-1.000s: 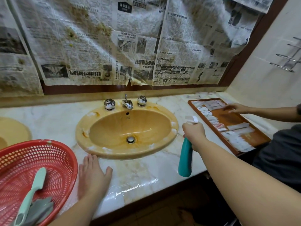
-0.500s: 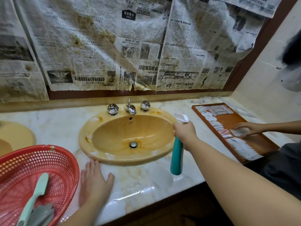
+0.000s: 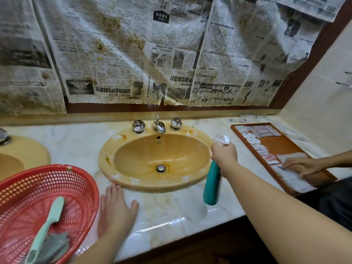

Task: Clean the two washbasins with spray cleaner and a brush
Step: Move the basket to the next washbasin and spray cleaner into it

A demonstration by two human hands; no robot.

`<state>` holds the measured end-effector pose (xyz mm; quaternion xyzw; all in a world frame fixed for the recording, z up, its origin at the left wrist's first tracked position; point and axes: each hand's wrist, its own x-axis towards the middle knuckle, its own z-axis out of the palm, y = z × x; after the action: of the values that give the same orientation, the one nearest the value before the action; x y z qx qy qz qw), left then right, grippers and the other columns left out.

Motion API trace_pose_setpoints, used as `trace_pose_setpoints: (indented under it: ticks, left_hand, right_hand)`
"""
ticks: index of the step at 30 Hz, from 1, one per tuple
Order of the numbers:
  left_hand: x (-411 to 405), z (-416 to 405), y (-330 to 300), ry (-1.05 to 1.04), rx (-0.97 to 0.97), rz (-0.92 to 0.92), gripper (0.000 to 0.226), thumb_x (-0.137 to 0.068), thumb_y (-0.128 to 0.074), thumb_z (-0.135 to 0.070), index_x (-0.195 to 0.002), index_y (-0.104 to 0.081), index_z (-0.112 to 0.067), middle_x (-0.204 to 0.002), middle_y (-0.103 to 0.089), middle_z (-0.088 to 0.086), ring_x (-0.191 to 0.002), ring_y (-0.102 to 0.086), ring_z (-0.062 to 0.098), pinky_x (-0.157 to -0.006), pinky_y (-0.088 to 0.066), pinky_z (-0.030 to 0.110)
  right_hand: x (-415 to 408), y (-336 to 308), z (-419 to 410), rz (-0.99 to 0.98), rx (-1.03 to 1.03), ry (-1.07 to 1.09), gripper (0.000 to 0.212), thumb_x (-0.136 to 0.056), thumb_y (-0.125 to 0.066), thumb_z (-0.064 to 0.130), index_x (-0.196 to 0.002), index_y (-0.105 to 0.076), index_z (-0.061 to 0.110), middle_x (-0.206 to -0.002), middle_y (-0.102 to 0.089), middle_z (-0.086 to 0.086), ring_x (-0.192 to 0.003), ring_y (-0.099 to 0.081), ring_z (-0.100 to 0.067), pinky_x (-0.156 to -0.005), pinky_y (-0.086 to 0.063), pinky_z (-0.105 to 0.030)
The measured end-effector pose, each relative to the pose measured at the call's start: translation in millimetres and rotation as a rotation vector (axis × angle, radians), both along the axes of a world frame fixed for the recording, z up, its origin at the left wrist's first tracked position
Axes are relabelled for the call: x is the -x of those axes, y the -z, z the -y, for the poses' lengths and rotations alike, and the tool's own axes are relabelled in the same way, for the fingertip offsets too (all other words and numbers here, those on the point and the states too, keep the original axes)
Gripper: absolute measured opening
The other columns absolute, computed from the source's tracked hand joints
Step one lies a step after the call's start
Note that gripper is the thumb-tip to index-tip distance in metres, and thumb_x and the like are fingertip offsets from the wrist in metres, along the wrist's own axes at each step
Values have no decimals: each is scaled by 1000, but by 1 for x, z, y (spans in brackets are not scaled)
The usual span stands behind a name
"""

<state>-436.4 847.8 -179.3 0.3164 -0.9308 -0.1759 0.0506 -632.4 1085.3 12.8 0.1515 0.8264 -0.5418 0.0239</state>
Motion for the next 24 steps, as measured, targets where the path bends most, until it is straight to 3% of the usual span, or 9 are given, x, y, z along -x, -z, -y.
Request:
trace_pose_setpoints:
  ticks: [7,14,18,22,24]
  left_hand:
    - [0,2,4,2,-9,-2,85,-95,-39,-55,-161,-17,-7,-171,-8,7,-157,1,19,-127,3,39]
    - [1,2,3,2,-4,12,84,-96,-36,-56,-162,-15,-8,-171,-5,6,-157,3,18,-127,4,38]
    - [2,2,4,2,-8,16,85,-95,-36,-57,-162,-15,-8,-171,-4,6,-157,4,18,-127,4,38]
    - [-1,2,2,2,-22,6,85,-95,-34,-56,-162,-15,-8,-171,-4,5,-157,4,17,-127,5,38]
    - [-1,1,0,4,-33,-3,85,-95,-36,-55,-162,-15,-8,-171,-4,5,-157,4,17,-127,6,37]
  right_hand:
    - [-6,-1,5,71,8,-142,2,-83,-56,12,-84,-57,12,-78,-57,-13,-67,-53,-26,-67,-43,-37]
    - [-12,13,17,175,-63,-351,33,-72,-60,21,-104,-65,13,-87,-64,-10,-64,-59,-23,-70,-50,-37]
    - [-25,18,33,229,-104,-408,18,-69,-58,18,-85,-60,11,-71,-59,-10,-62,-55,-23,-67,-45,-34]
    - [-34,28,53,220,23,-485,21,-68,-61,21,-86,-70,14,-80,-65,-7,-60,-55,-19,-68,-48,-37]
    - [-36,31,61,249,5,-561,12,-71,-62,17,-81,-65,12,-75,-60,-9,-56,-53,-18,-64,-47,-33]
